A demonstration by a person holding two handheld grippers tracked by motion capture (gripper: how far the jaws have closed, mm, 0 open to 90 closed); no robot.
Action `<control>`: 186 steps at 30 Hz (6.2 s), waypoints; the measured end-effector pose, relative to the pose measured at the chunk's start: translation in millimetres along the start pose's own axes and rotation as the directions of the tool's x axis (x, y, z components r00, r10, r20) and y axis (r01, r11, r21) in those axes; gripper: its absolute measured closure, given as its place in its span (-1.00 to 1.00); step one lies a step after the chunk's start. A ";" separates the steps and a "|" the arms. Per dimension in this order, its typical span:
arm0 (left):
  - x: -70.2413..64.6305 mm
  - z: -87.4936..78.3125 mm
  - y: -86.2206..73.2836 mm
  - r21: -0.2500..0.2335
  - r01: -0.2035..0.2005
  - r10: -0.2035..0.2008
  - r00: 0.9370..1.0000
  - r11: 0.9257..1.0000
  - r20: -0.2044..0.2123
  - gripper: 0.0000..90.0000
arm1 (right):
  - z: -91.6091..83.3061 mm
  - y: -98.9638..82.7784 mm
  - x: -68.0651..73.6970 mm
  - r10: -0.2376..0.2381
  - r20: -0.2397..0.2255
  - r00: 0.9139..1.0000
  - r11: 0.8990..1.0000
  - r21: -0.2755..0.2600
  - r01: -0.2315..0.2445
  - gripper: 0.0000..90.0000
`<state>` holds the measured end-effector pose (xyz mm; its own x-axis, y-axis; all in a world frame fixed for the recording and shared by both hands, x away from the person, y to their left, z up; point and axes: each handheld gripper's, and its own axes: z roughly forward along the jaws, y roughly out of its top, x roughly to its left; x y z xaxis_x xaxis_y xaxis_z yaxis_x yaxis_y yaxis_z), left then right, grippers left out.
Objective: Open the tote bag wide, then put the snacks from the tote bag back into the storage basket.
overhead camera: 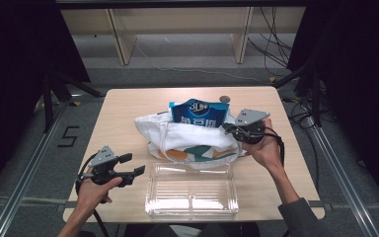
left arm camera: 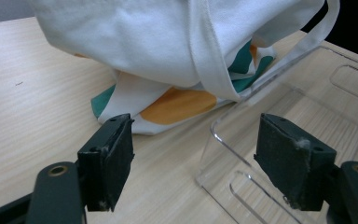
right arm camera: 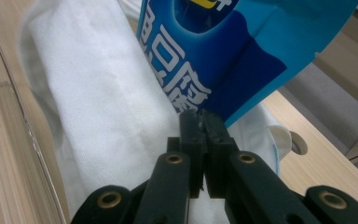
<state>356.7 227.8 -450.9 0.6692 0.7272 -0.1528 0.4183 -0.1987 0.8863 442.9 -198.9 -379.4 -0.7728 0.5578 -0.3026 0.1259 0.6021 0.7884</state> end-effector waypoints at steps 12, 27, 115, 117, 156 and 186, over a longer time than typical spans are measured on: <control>12.9 34.0 44.1 0.026 0.053 -0.055 0.995 0.998 0.085 -0.19 | -0.4 -2.5 1.4 0.033 -0.010 0.999 0.999 0.004 -0.033 0.98; 8.6 78.8 74.7 0.040 0.036 -0.041 0.991 0.999 0.128 0.61 | 5.6 -6.1 3.1 0.007 -0.031 0.999 1.000 0.014 -0.007 0.98; 94.5 148.2 43.8 0.206 0.008 0.002 0.999 0.979 -0.049 0.88 | 101.9 -94.3 -48.8 0.327 0.022 0.945 0.924 0.202 -0.324 0.99; 95.4 146.5 44.4 0.194 0.016 -0.007 0.999 0.981 -0.047 0.83 | 97.3 -92.0 -51.2 0.327 0.016 0.945 0.930 0.170 -0.325 0.94; 25.1 40.9 22.2 0.044 0.013 -0.008 0.994 0.999 -0.107 -0.45 | 15.2 -35.8 -50.7 0.293 -0.010 0.956 0.952 0.095 -0.291 -0.23; 14.6 17.3 -31.3 0.106 0.008 0.005 0.993 0.994 -0.120 -0.55 | -3.1 -3.9 -38.2 0.203 0.003 0.979 0.977 0.074 -0.203 -0.45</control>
<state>364.0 233.2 -488.5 0.5924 0.8000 -0.0950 0.4868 -0.2615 0.8335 470.0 -224.3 -369.2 -0.7294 0.6701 -0.1380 0.3253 0.5171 0.7917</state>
